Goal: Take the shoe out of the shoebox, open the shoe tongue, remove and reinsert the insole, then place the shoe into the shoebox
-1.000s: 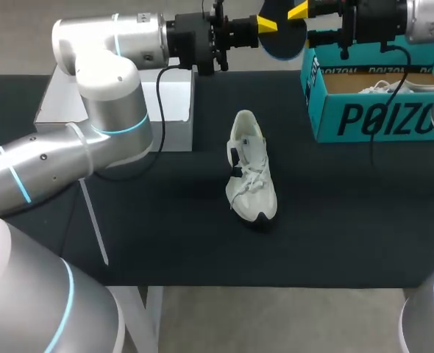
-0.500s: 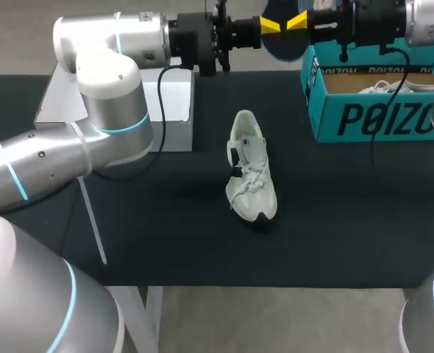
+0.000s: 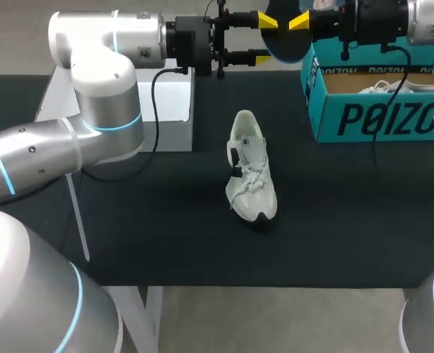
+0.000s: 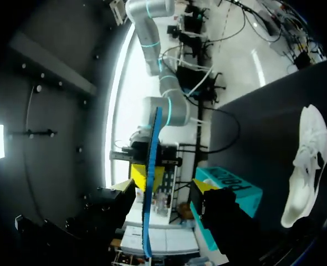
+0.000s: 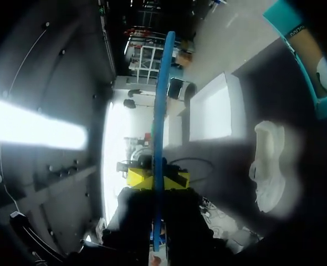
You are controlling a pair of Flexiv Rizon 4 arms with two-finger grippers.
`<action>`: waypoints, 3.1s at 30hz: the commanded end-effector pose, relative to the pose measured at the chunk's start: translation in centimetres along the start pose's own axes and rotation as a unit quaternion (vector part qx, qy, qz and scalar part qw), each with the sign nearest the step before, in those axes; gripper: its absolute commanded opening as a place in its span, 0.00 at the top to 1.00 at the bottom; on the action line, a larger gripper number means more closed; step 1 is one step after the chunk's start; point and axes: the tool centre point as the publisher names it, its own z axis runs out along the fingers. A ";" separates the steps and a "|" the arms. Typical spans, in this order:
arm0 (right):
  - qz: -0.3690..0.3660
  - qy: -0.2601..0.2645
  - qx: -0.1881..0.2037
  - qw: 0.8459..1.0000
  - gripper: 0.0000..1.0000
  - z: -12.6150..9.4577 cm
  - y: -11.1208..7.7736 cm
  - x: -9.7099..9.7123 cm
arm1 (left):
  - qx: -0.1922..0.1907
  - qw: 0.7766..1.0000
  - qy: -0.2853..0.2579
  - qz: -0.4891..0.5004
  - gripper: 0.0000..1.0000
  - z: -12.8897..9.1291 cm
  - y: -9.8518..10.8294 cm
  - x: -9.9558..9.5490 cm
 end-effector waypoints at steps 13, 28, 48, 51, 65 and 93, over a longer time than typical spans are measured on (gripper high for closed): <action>-0.006 -0.017 -0.018 1.000 1.00 -1.6 1.0 -0.1 | -0.027 0.994 0.098 0.048 0.00 -7.6 -3.1 -0.1; -0.028 -0.039 -0.045 0.998 1.00 -2.1 1.3 1.7 | -0.017 0.978 0.205 -0.041 0.00 -15.0 -4.7 5.0; -0.025 -0.046 -0.073 0.996 1.00 -0.4 0.3 2.5 | -0.078 0.953 0.293 -0.004 0.00 -24.2 -1.8 12.3; -0.024 -0.046 -0.075 0.996 1.00 -0.2 0.2 2.5 | -0.111 0.952 0.284 0.019 0.00 -24.7 -0.8 12.6; -0.021 -0.049 -0.079 0.995 1.00 -0.1 0.1 2.7 | -0.155 0.947 0.283 0.000 0.00 -26.8 1.0 13.7; -0.100 -0.092 -0.092 0.986 1.00 0.2 2.4 4.8 | -0.151 0.947 0.284 -0.010 0.00 -26.4 0.8 13.6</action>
